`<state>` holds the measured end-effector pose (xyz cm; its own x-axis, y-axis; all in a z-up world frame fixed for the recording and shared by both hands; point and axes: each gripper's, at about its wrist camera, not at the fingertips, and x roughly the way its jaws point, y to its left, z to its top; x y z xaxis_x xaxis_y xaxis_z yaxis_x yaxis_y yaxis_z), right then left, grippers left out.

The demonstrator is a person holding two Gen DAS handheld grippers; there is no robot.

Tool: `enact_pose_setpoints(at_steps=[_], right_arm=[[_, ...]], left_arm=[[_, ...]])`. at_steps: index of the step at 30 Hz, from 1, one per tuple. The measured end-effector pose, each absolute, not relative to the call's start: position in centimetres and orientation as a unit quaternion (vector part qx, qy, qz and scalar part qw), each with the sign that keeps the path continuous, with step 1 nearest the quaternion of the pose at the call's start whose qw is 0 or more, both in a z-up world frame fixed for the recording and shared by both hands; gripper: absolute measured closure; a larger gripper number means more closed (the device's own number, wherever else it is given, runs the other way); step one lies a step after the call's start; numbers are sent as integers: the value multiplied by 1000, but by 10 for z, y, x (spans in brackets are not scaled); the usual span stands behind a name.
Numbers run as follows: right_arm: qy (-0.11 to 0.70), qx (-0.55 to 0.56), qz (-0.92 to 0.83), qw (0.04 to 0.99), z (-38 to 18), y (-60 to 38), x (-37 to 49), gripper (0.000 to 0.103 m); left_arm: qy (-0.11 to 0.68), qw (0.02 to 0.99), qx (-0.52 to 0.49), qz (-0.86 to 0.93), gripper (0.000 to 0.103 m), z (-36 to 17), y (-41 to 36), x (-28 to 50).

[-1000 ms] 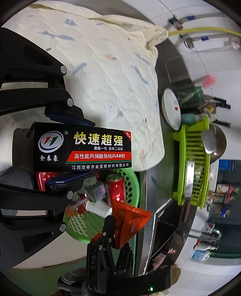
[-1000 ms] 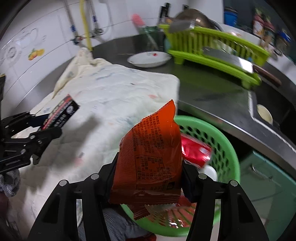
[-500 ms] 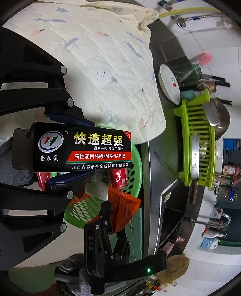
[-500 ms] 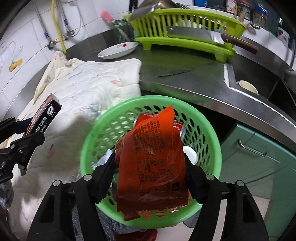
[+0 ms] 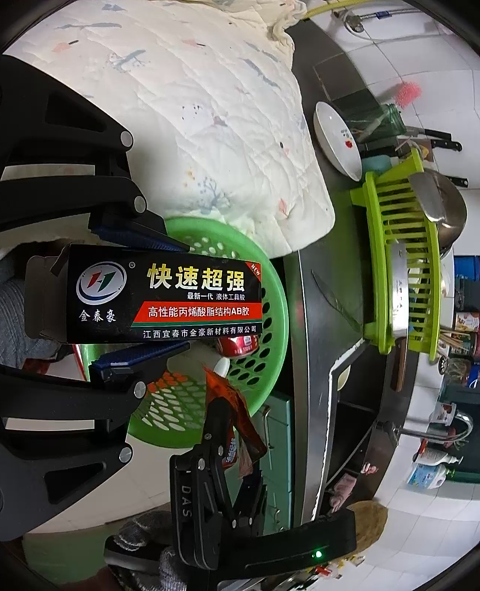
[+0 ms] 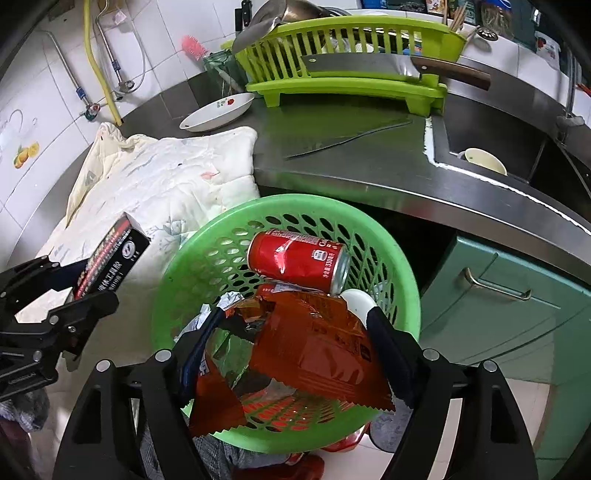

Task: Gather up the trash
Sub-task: 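Open the right tool to drop the orange packet while the left tool drops the black box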

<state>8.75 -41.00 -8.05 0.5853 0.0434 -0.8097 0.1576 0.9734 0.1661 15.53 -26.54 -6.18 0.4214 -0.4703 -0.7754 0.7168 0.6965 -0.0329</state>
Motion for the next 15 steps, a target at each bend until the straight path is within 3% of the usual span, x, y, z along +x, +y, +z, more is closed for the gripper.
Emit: enact_pose_setpoints(at_steps=[6, 15], right_arm=[[444, 114, -29, 888, -77, -412, 84, 19], [434, 115, -29, 893, -71, -409, 84, 18]], left_arm=[[403, 826, 156, -362, 58, -64, -273, 153], [407, 824, 154, -363, 58, -65, -275, 155]])
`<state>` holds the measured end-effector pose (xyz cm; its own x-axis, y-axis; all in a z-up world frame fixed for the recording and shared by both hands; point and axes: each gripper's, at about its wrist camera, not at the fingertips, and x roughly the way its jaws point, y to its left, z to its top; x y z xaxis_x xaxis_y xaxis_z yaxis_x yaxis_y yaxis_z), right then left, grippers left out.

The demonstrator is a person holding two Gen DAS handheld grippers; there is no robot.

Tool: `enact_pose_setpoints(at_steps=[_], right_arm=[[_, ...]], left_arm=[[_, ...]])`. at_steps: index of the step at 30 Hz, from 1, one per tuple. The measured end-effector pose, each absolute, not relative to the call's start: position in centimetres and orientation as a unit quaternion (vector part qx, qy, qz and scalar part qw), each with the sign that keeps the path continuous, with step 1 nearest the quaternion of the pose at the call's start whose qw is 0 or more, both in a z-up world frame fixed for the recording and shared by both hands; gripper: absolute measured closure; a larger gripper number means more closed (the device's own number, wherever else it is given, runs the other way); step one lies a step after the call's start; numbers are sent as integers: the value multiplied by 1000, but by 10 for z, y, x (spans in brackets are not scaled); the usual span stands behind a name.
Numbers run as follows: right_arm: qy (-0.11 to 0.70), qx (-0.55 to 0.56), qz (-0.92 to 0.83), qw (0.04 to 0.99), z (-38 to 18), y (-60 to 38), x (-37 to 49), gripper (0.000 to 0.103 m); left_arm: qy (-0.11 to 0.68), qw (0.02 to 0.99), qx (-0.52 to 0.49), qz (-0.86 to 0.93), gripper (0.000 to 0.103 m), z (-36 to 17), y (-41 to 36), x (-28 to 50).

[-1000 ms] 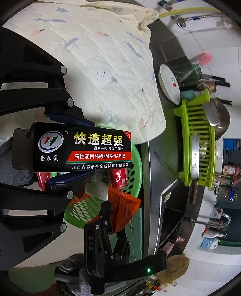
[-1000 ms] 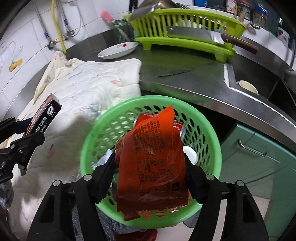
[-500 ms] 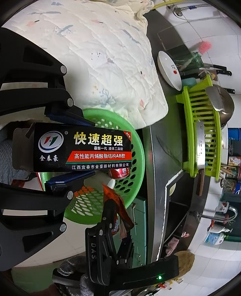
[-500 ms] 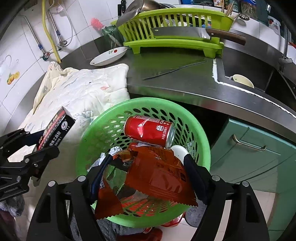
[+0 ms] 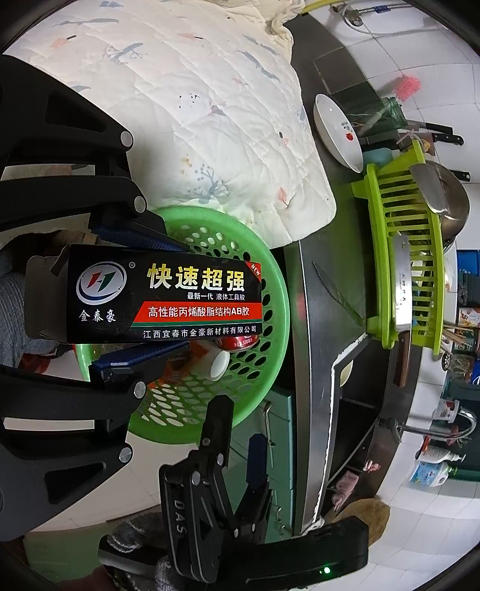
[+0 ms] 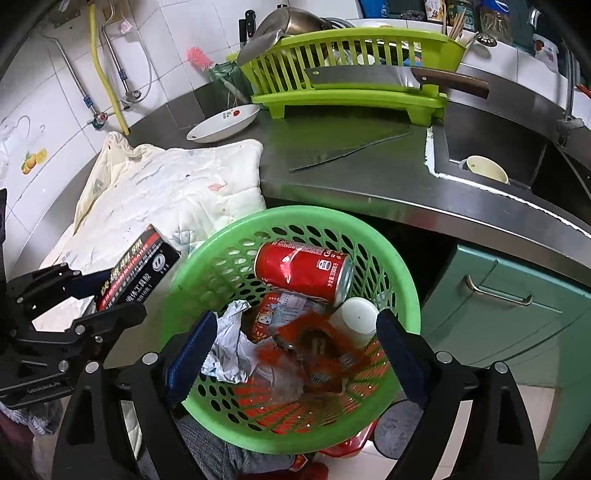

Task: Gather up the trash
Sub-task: 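Open the right tool to drop the orange packet while the left tool drops the black box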

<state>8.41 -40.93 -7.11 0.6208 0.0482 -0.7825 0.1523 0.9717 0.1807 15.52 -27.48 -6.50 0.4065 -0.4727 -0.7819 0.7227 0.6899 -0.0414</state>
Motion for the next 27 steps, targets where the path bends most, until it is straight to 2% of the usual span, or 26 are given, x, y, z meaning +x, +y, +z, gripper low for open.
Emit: enact_pose_setpoints(at_steps=[18, 27], right_arm=[[413, 96, -72, 903, -57, -418, 60, 18], [415, 101, -70, 901, -59, -416, 59, 18]], left_arm=[[429, 814, 147, -362, 55, -79, -298, 160], [428, 820, 138, -356, 44, -80, -296, 164]])
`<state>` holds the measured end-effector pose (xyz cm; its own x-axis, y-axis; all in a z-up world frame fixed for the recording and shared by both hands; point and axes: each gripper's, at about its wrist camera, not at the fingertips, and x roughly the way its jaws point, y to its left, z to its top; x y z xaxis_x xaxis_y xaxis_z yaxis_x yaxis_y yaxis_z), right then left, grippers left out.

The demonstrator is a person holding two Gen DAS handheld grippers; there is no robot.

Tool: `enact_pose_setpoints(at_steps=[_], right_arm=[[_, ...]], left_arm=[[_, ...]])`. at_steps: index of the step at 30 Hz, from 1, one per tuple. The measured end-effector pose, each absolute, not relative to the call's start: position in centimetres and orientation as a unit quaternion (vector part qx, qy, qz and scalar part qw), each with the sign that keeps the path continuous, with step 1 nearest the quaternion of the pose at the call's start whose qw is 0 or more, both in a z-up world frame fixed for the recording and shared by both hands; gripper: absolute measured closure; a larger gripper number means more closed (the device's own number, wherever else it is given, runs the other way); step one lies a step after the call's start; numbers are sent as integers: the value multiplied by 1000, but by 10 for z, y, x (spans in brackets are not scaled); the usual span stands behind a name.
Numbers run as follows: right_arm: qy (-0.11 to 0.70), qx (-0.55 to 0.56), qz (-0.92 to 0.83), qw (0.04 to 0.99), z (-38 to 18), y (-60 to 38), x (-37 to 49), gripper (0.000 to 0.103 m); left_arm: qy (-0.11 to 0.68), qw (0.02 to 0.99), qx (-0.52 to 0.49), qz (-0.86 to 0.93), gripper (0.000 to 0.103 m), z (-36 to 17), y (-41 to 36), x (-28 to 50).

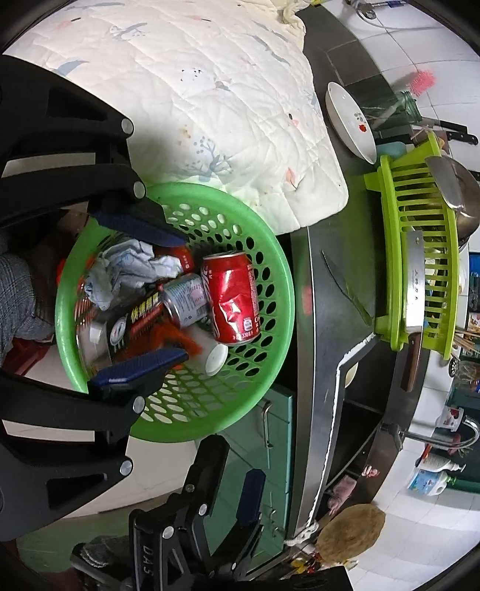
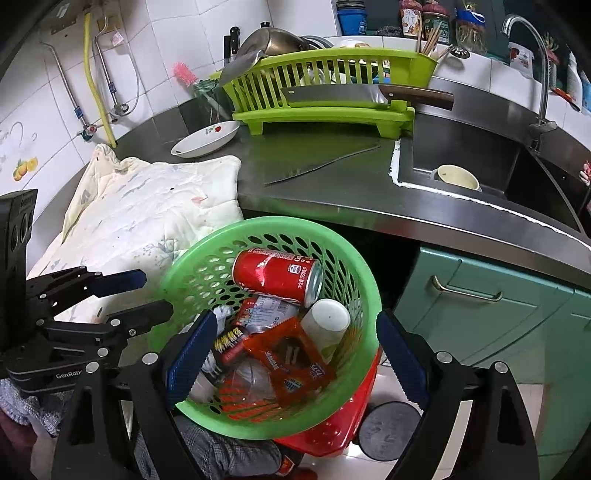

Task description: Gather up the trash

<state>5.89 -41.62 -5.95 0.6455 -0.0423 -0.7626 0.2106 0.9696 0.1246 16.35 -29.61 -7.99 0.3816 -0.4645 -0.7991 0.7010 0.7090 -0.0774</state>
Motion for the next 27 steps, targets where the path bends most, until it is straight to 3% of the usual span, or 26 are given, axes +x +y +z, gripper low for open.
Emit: enact_pose_setpoints(at_steps=[21, 24, 27], right_arm=[[417, 83, -68, 903, -51, -380, 51, 18], [418, 79, -64, 903, -49, -369, 50, 18], [419, 72, -60, 903, -47, -356, 50, 18]], left_arm=[[399, 855, 112, -312, 32, -53, -244, 157], [399, 860, 100, -302, 23, -48, -227, 155], [391, 868, 97, -289, 23, -43, -211, 153]])
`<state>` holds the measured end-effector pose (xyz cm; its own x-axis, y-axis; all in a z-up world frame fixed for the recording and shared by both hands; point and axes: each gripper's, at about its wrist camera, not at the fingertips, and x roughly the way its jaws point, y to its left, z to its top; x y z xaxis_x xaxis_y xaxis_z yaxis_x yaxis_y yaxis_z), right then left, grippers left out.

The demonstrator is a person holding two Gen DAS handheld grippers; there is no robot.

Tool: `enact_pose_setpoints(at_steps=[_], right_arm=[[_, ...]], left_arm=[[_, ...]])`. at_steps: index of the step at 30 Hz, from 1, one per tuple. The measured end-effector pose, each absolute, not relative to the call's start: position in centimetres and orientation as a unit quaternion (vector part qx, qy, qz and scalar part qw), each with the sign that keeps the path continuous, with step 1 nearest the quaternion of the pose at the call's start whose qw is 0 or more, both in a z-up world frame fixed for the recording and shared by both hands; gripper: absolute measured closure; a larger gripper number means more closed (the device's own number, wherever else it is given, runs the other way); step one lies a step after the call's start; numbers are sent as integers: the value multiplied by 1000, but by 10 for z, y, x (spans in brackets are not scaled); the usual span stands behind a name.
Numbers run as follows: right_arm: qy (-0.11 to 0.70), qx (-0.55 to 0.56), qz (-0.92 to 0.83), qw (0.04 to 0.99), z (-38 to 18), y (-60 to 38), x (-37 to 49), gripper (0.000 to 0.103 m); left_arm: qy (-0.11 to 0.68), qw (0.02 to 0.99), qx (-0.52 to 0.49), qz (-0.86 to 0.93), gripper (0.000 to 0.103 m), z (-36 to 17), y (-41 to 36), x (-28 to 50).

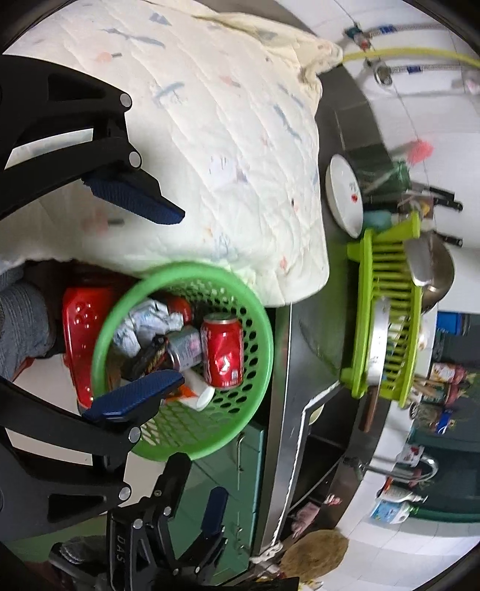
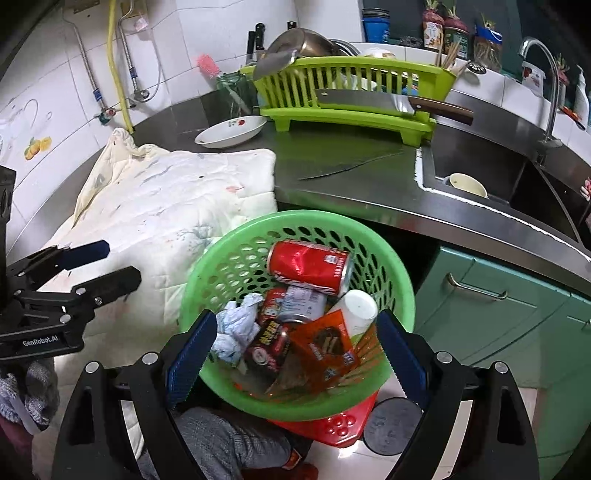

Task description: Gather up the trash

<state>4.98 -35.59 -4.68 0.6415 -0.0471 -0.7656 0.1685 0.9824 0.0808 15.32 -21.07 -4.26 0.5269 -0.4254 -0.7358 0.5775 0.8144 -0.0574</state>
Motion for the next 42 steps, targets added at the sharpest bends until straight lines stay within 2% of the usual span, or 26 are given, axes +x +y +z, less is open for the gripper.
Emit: enact_pose_setpoints(at_steps=[16, 42], right_arm=[[420, 61, -45, 904, -39, -296, 47, 16], [379, 10, -37, 925, -21, -226, 23, 16]], left_arm=[[382, 898, 65, -210, 10, -29, -124, 143], [336, 938, 23, -81, 8, -14, -31, 92]])
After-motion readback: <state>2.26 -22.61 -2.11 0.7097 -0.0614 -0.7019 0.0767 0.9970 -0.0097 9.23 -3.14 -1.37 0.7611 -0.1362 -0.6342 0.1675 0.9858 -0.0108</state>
